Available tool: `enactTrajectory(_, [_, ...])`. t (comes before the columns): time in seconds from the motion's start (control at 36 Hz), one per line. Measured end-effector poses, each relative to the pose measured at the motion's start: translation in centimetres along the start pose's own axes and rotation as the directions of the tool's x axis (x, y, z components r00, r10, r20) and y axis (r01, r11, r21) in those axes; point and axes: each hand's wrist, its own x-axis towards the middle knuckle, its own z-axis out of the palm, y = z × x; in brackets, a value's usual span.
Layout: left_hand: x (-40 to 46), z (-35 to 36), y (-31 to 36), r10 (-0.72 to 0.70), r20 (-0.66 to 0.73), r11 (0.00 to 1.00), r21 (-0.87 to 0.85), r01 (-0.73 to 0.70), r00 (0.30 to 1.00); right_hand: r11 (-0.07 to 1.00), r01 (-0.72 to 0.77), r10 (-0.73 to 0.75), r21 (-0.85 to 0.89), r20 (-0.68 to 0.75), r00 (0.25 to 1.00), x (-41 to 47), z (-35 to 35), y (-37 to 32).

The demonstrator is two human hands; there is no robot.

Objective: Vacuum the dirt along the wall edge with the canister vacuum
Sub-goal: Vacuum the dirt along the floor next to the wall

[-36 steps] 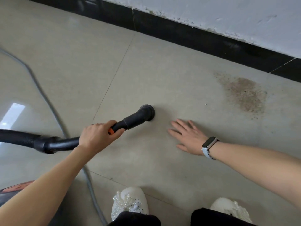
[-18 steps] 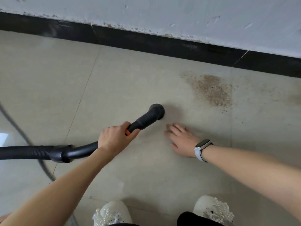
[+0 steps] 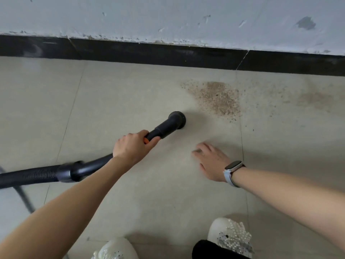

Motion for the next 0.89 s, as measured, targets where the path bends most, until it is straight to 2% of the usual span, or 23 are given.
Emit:
enactTrajectory(0.08, [-0.5,0.9,2.0,0.078,0.044,0.997,0.01,-0.079,0.996,0.995,-0.067,0.065,0.077,0.032,0.997,0.3,-0.2,0.8])
enactTrajectory(0.19, [-1.3,1.8,3.0,0.155,0.058,0.987,0.04,-0.157,0.986,0.99,-0.077,0.072,0.12,0.047,0.996,0.2,-0.2,1.5])
enactTrajectory(0.33, [0.6,0.7,2.7,0.044,0.025,0.998,0.038,-0.045,0.999,0.981,-0.103,0.086,0.165,0.108,0.99,0.6,-0.4,1.4])
enactTrajectory(0.39, [1.2,0.3,2.6,-0.001,0.024,1.0,0.008,0.001,1.0,0.944,-0.141,0.119,0.297,0.091,0.989,1.3,-1.1,0.7])
enactTrajectory(0.42, [1.2,0.3,2.5,-0.01,0.029,1.0,-0.006,0.01,1.0,0.871,-0.184,0.172,0.456,0.069,0.983,1.8,-1.7,0.2])
enactTrajectory(0.44, [1.1,0.3,2.4,-0.012,0.036,1.0,-0.016,0.012,0.999,0.71,-0.244,0.261,0.661,0.075,0.962,2.3,-2.5,-0.4])
enactTrajectory(0.47, [0.8,0.4,2.4,-0.009,0.043,1.0,-0.02,0.01,0.999,0.467,-0.289,0.342,0.836,0.13,0.931,2.9,-3.5,-1.0])
enactTrajectory(0.5, [0.3,0.6,2.3,-0.004,0.055,1.0,-0.019,0.005,0.999,0.193,-0.313,0.374,0.93,0.225,0.9,3.7,-4.4,-1.5])
enactTrajectory(0.53, [-0.1,0.8,2.3,0.002,0.068,1.0,-0.018,-0.001,0.998,-0.05,-0.322,0.363,0.945,0.317,0.876,4.4,-5.2,-1.9])
enactTrajectory(0.56, [-0.6,1.0,2.2,0.006,0.077,1.0,-0.022,-0.005,0.997,-0.229,-0.319,0.339,0.92,0.383,0.859,4.9,-5.9,-2.3])
enactTrajectory(0.61, [-1.5,1.1,2.0,0.002,0.081,0.999,-0.05,0.002,0.997,-0.443,-0.322,0.3,0.837,0.477,0.826,5.5,-6.5,-3.1])
enactTrajectory(0.67, [-2.4,1.0,1.7,0.006,0.101,0.997,-0.071,0.002,0.995,-0.534,-0.343,0.258,0.773,0.536,0.804,5.8,-6.5,-4.1])
enactTrajectory(0.72, [-3.2,1.0,1.2,0.022,0.147,0.997,-0.071,-0.011,0.989,-0.571,-0.394,0.189,0.72,0.583,0.79,5.7,-6.3,-5.3])
enactTrajectory(0.81, [-4.4,1.0,0.6,0.04,0.187,0.998,-0.046,-0.032,0.982,-0.572,-0.438,0.155,0.693,0.616,0.773,5.5,-5.9,-6.5])
enactTrajectory(0.89, [-5.0,0.9,0.1,0.093,0.156,0.995,0.028,-0.099,0.983,-0.558,-0.396,0.23,0.73,0.594,0.771,6.0,-6.2,-6.5])
